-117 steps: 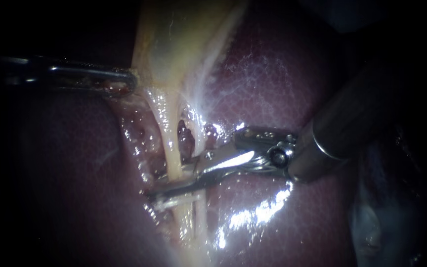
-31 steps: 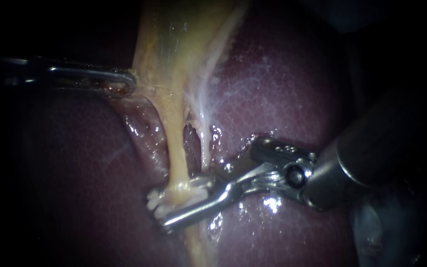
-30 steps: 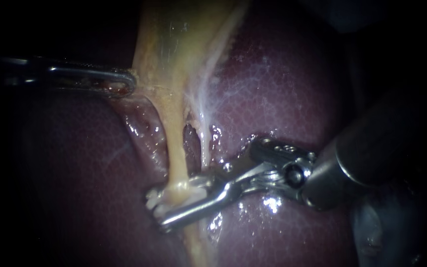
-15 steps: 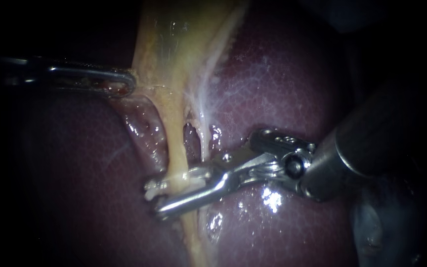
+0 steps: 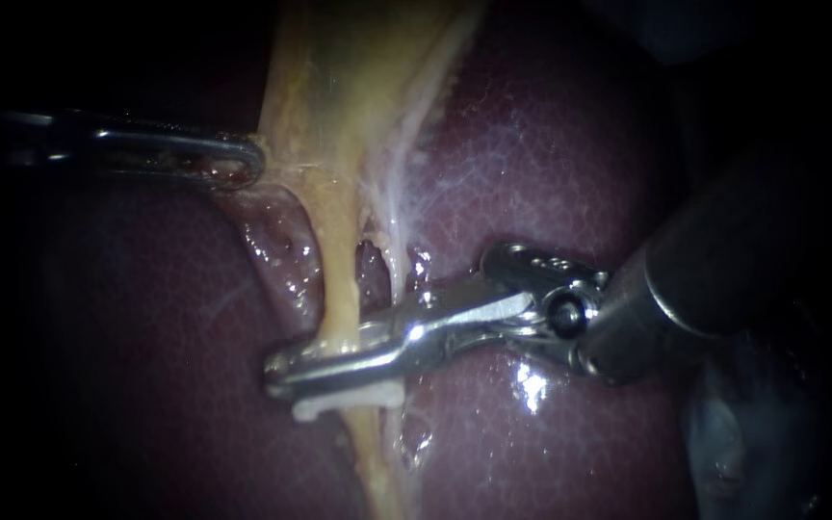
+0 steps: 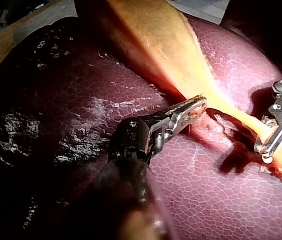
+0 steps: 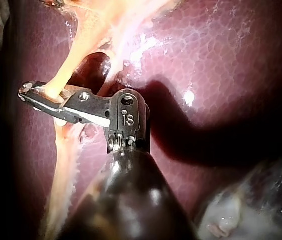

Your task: Clipping second clip left tube

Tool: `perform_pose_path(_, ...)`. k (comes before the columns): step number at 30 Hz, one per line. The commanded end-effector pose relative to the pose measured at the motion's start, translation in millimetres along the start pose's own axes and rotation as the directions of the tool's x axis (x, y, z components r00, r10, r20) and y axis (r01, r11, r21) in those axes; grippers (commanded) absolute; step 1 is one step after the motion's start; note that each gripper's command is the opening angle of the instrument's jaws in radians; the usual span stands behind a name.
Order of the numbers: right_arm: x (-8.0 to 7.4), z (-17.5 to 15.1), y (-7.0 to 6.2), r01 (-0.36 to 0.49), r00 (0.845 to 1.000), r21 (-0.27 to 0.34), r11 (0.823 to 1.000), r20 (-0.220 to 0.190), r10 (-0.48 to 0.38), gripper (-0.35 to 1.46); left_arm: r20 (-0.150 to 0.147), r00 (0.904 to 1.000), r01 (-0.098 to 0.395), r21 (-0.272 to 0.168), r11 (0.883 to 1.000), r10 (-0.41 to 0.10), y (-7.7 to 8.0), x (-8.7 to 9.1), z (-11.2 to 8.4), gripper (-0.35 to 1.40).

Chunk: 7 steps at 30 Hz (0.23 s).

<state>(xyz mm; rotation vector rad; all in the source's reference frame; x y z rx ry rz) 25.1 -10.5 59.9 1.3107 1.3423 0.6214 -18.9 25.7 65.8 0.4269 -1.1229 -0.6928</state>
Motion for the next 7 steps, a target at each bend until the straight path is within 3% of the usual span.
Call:
perform_pose_path(1, 0.0, -0.1, 0.0, 0.004, 1.000, 0.009, 1.000, 0.009, -0.004, -0.35, 0.000, 1.0000, 0.000, 0.000, 1.000, 0.000, 0.0, 0.0, 0.0, -0.35)
perform_pose_path(7, 0.0, -0.4, 0.2, -0.001, 1.000, 0.007, 1.000, 0.012, 0.001, -0.35, 0.000, 1.0000, 0.000, 0.001, 1.000, 0.000, 0.1, 0.1, 0.0, -0.35)
